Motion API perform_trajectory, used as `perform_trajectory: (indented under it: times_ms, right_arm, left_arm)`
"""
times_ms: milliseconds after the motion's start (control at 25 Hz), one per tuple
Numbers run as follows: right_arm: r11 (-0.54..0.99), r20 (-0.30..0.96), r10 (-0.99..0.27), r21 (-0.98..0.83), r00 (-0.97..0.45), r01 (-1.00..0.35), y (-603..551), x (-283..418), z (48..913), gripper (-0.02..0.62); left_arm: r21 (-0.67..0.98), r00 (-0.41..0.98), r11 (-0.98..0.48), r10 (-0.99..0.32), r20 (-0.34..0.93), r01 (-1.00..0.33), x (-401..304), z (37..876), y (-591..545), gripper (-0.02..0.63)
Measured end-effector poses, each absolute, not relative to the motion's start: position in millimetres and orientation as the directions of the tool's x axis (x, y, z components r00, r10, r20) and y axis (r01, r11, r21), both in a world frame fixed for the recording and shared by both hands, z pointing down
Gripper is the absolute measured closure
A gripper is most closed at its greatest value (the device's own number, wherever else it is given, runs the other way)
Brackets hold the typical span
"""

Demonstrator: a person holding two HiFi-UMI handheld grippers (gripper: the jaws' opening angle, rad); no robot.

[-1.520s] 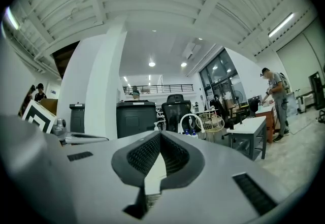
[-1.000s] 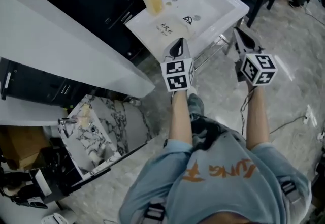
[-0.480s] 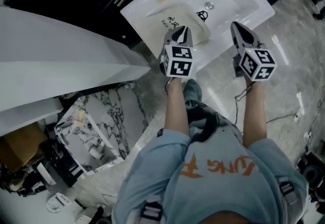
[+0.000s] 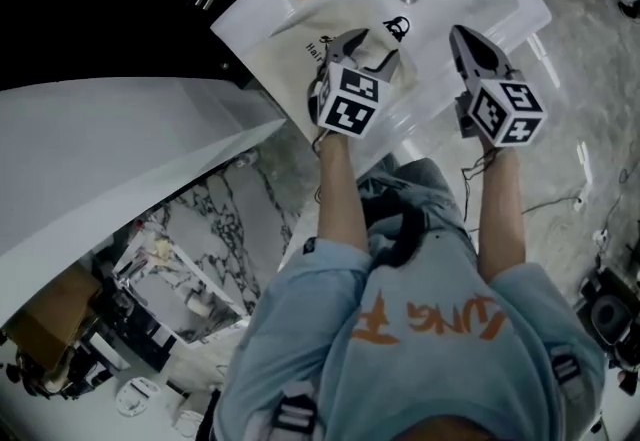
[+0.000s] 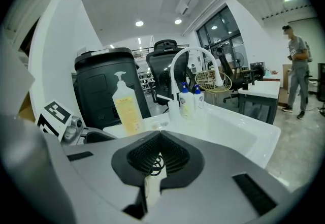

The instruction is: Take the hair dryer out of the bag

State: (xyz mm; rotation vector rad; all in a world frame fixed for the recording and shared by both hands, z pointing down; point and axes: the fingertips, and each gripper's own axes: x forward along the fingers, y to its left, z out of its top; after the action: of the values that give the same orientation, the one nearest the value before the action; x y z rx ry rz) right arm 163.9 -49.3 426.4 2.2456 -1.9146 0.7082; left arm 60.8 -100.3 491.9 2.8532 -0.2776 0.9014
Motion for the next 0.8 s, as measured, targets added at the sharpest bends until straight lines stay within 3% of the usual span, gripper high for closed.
perform_trajectory:
  times_ms: [280, 600, 800]
  right_arm:
    - [-0.247, 0.435, -0.891, -0.233, 0.127, -0.940, -45.8, 192.3, 438.1, 0.595]
    - [-0.191, 0.429, -0.902, -0.282, 0.054, -0.940, -73.7, 210.6, 446.3, 0.595]
    - [-0.147, 0.435, -0.901, -0.296, 0.004, -0.944, -92.1, 219.5, 452.5, 0.595]
  left_arm:
    - [-0.005, 0.754, -0.995, -0.082, 0.652, -0.104, 74.6, 512.9, -99.6, 0.349]
    - [0.005, 0.591, -0.993, -0.066, 0.804, -0.118, 79.4, 559.3, -97.9, 0.324]
    - [-0.107, 0.511, -0.991, -0.132, 0.849, -0.077, 83.3, 567.5, -102.3, 0.376]
